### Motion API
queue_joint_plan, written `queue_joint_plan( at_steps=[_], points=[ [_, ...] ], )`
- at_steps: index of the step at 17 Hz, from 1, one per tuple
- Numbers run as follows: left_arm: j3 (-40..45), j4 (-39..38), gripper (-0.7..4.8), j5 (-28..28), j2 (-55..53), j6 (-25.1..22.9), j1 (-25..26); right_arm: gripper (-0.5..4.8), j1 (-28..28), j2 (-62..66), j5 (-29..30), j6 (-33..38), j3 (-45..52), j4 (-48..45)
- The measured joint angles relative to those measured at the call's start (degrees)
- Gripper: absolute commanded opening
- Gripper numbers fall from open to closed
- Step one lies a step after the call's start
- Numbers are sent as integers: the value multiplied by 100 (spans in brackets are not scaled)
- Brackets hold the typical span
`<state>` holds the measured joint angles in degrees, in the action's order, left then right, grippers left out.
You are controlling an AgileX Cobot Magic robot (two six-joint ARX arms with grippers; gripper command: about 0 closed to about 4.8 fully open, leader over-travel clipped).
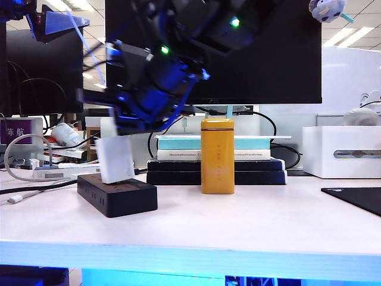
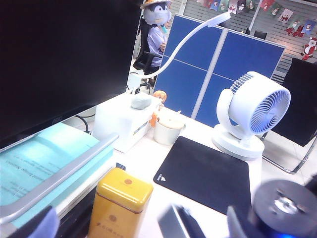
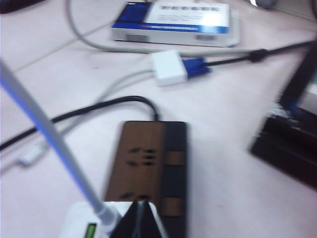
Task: Plug the white charger into the left socket.
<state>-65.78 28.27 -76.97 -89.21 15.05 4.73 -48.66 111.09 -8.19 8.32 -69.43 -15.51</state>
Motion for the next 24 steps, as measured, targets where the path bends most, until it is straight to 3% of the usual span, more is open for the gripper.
queue_joint_plan(
  at_steps=[13,14,15,18,19,22,24],
  points=[
    [2,-24,479,2,-2,0,-2,-4,-96,46,-155,199,-39,216],
    [2,-24,479,2,-2,0,-2,80,-94,46,-146,201,-42,219],
    [2,-22,479,2,-2,4,-2,219,-94,28,-136,184,-52,247],
    [0,-17,479,-59,0,13,-2,226,-72,-179,-162,275,7,518],
    [0,-17,479,-199,0,50,-2,224,-107,-271,-236,234,37,601],
    [0,-20,479,-247,0,133,-2,1,-157,-498,-372,155,90,927],
    [0,-20,479,-247,0,136,-2,-1,-212,-662,-629,50,192,1342]
  ],
)
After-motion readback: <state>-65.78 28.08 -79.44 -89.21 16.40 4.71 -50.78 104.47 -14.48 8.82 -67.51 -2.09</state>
